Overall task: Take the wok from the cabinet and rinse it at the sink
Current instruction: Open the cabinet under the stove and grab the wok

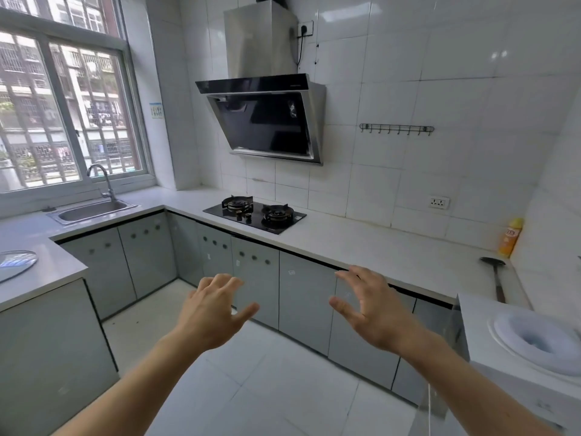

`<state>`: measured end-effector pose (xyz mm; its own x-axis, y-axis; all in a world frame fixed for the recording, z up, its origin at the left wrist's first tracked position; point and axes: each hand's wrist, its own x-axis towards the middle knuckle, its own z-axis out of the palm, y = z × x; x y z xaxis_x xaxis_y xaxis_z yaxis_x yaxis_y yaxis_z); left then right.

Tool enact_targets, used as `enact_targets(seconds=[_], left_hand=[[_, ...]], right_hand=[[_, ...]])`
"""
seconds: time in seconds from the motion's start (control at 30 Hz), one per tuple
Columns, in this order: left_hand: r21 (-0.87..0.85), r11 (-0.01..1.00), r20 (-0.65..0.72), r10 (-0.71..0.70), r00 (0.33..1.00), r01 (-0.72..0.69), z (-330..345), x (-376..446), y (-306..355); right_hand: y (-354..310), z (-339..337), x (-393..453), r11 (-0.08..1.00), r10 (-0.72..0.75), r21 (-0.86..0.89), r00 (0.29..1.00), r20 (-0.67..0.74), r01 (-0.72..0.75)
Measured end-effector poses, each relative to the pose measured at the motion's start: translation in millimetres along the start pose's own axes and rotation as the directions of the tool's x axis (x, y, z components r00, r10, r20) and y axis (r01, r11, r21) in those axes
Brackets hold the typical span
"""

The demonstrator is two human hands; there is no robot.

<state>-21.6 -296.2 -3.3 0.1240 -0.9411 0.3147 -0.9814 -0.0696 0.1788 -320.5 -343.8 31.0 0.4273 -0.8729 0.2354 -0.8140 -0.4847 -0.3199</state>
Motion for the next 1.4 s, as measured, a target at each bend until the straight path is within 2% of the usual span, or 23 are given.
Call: enact_targets(seconds=[0.2, 0.37, 0.5, 0.73, 0.9, 1.07, 1.2, 1.4], left_hand=[[-0.067, 0.998, -0.012, 0.012, 1.0, -0.012, 31, 84, -34], [-0.105, 0.994, 0.008, 0.001, 1.0, 0.0, 54, 156, -73], [-0.128, 0.991, 0.034, -0.029, 0.999, 0.033, 73, 196, -103], [-0.082, 0.994, 0.068, -0.06, 0.996, 0.065, 110, 265, -154], [-0.014, 0.996, 0.104, -0.084, 0.991, 0.086, 142, 333, -179], [0.028, 0.99, 0.099, -0.138, 0.985, 0.136, 156, 405, -197], [0.04, 0.982, 0.065, -0.186, 0.98, 0.184, 161, 449, -218], [0.06, 0.972, 0.116, -0.235, 0.965, 0.229, 182, 484, -266]], right_hand=[[8, 25, 77, 0.999, 0.033, -0.036, 0.999, -0.029, -0.034], [7, 46, 150, 0.996, 0.086, -0.033, 0.996, -0.009, -0.087], [2, 71, 205, 0.997, 0.074, -0.03, 0.997, 0.015, -0.074], [3, 120, 306, 0.999, 0.036, 0.018, 0.997, 0.068, -0.038], [26, 155, 390, 0.998, -0.004, 0.056, 0.998, 0.066, 0.0], [48, 175, 481, 0.995, -0.013, 0.097, 0.992, 0.122, 0.001], [47, 190, 549, 0.992, -0.075, 0.115, 0.988, 0.132, 0.06], [32, 225, 619, 0.986, -0.121, 0.138, 0.977, 0.174, 0.098]])
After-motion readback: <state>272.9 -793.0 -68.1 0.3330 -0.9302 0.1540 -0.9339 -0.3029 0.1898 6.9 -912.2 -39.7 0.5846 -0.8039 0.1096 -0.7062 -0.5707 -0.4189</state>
